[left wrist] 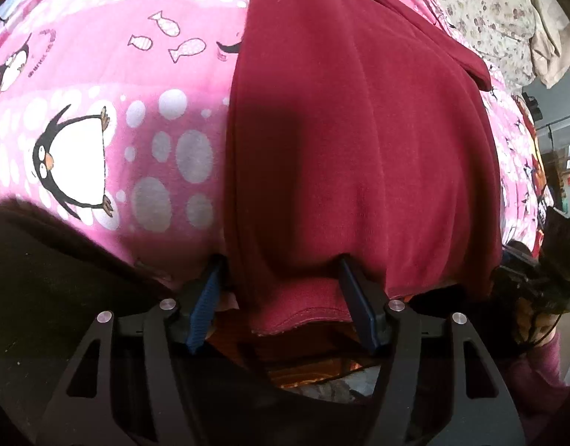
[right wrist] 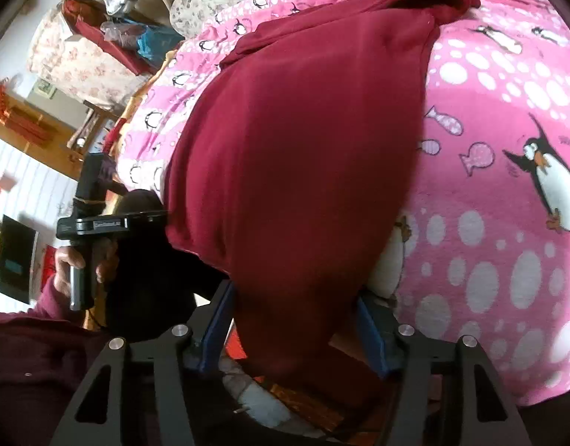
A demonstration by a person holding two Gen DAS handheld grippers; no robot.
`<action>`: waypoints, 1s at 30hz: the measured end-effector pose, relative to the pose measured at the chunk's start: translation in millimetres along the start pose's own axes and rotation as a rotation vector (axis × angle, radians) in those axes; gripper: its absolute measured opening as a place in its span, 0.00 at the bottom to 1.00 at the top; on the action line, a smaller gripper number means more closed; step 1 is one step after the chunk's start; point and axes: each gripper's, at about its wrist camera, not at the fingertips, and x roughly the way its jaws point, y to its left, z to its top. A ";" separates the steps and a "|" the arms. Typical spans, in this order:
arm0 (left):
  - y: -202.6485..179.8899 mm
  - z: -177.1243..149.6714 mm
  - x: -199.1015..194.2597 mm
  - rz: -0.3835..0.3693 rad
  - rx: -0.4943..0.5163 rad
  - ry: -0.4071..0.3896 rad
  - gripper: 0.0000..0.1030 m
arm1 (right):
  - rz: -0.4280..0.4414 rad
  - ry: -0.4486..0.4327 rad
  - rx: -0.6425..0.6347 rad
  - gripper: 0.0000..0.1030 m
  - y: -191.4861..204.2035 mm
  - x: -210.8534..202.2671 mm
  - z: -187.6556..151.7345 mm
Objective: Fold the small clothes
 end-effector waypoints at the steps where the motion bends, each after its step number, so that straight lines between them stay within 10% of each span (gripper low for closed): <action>1: 0.9 0.0 0.3 -0.003 -0.002 0.000 0.64 | 0.018 0.005 -0.007 0.57 1.0 1.7 0.1; 22: -17.6 -3.7 6.6 0.047 0.035 -0.010 0.67 | 0.017 0.036 -0.050 0.56 12.3 12.6 2.3; 30: -21.1 -3.8 9.3 0.057 0.038 -0.011 0.67 | 0.006 0.056 -0.070 0.41 14.2 14.2 1.9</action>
